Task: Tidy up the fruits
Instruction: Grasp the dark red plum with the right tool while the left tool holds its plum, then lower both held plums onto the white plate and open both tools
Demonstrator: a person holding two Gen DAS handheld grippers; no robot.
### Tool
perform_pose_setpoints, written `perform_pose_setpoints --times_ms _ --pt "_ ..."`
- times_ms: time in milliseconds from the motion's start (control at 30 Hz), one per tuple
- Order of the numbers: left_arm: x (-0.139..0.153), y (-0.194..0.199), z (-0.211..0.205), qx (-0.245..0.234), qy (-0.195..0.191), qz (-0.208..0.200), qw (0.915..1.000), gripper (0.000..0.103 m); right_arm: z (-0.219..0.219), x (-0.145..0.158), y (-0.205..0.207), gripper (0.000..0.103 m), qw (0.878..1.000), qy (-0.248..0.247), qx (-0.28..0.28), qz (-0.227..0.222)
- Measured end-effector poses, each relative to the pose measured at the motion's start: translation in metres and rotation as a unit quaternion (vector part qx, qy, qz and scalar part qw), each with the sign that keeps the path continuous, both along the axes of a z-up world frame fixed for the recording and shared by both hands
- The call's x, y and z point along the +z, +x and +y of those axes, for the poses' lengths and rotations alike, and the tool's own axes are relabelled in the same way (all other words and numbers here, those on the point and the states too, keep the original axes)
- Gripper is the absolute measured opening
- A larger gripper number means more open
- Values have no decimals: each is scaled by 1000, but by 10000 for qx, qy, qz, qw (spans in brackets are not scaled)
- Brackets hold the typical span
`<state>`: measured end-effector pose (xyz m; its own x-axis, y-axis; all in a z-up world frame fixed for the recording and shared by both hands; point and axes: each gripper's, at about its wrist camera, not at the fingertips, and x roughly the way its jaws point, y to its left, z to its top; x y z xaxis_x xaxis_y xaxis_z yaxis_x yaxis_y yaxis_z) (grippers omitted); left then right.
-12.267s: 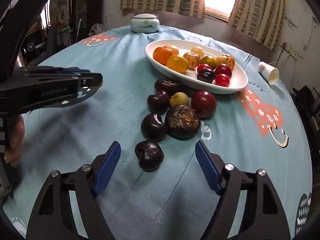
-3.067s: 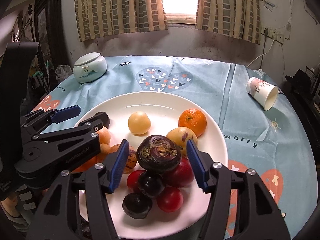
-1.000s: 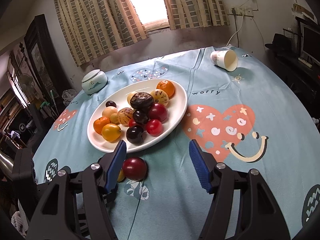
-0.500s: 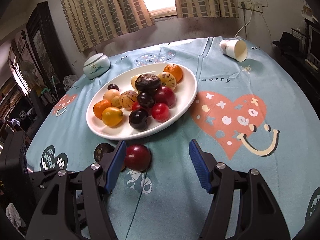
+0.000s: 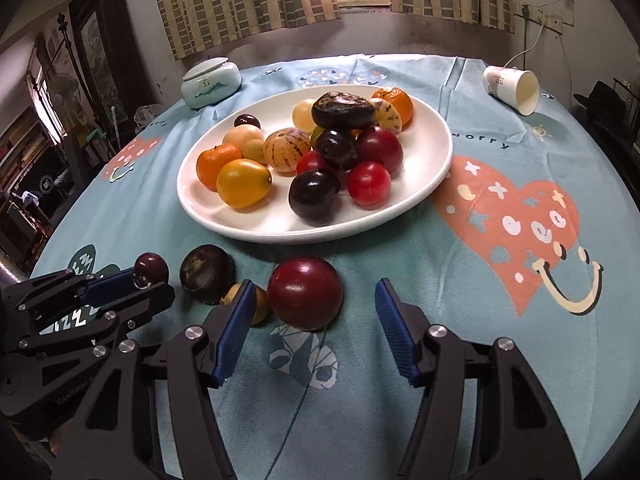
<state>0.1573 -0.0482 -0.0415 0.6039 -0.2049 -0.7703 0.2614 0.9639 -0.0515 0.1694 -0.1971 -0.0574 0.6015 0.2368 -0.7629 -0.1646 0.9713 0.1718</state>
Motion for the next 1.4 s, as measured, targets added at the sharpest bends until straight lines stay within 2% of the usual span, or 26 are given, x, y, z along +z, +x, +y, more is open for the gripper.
perform_pose_setpoints --times_ms 300,333,367,400,467,700,933,1067,1233,1300,1400 --pt "2 1 4 37 -25 -27 10000 28 -2 -3 5 53 9999 84 -65 30" --pt "2 1 4 43 -17 -19 10000 28 -1 -3 4 51 10000 55 -46 4" --pt "2 2 5 48 -17 -9 10000 28 1 -2 4 41 10000 58 12 -14" --pt "2 2 5 53 -18 -3 10000 28 4 0 3 40 10000 28 59 -36" --pt "2 2 5 63 -11 -18 10000 28 9 0 1 40 9998 -160 90 -121" --pt "7 0 6 227 126 -292 9992 28 3 1 -1 39 9999 -74 55 -97" --pt "22 -4 6 359 275 -703 9965 28 -11 30 -14 39 9984 83 -140 -550" --pt "44 14 8 348 197 -743 9964 28 -17 61 -13 39 9961 25 -212 -858" --pt "80 52 8 477 47 -944 9944 28 -20 105 9 39 9919 -210 -272 -1221" --pt "85 69 3 500 16 -958 9941 28 -20 110 22 39 9910 -185 -315 -1289" --pt "81 92 -2 528 -58 -877 9947 28 -17 100 43 39 9925 67 -312 -1181"
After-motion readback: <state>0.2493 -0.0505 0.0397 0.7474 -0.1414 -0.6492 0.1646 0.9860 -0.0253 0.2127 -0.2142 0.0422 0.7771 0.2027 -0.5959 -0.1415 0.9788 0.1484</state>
